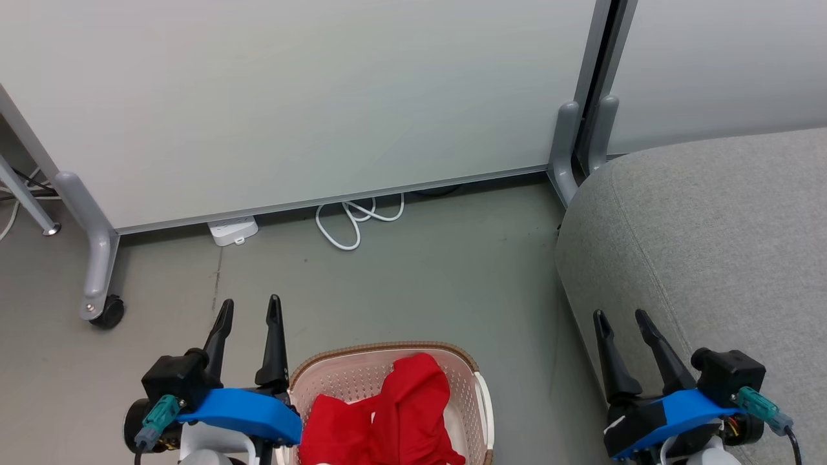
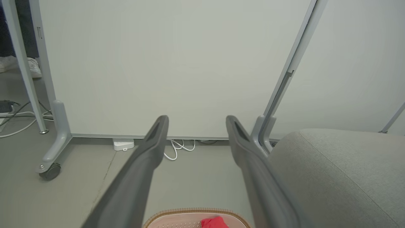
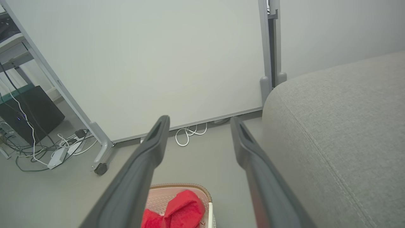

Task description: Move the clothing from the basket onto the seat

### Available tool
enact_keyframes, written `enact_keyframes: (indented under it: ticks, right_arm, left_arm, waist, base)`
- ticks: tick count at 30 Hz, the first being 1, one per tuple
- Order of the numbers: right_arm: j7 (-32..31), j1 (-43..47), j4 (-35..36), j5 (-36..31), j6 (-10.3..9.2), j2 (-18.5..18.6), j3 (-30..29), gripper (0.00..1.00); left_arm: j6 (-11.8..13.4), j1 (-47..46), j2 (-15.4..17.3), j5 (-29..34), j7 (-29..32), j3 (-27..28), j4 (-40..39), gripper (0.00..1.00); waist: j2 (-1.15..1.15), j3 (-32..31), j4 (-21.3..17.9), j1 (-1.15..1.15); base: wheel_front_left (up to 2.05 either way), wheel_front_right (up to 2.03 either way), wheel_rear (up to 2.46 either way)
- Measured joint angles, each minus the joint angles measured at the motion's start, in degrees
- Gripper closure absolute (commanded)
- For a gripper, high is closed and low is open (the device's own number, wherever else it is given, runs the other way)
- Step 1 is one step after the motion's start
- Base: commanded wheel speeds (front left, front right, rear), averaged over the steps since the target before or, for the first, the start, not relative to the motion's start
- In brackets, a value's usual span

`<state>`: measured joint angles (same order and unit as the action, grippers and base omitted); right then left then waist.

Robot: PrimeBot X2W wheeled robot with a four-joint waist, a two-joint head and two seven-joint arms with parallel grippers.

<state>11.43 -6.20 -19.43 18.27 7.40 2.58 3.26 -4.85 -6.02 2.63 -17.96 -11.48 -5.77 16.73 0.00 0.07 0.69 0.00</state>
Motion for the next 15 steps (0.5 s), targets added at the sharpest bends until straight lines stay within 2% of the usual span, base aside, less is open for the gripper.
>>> enact_keyframes:
  ticks: [15]
  right_arm:
    - [1.8, -0.5, -1.6, -7.2, 0.01, 0.0, 0.8, 0.0]
  left_arm:
    - [-0.4, -0.3, 0.1, 5.6, -1.8, -0.9, 2.2, 0.0]
  waist:
    - [0.0, -0.2, 0.1, 0.0]
  base:
    - [0.0, 0.0, 0.0]
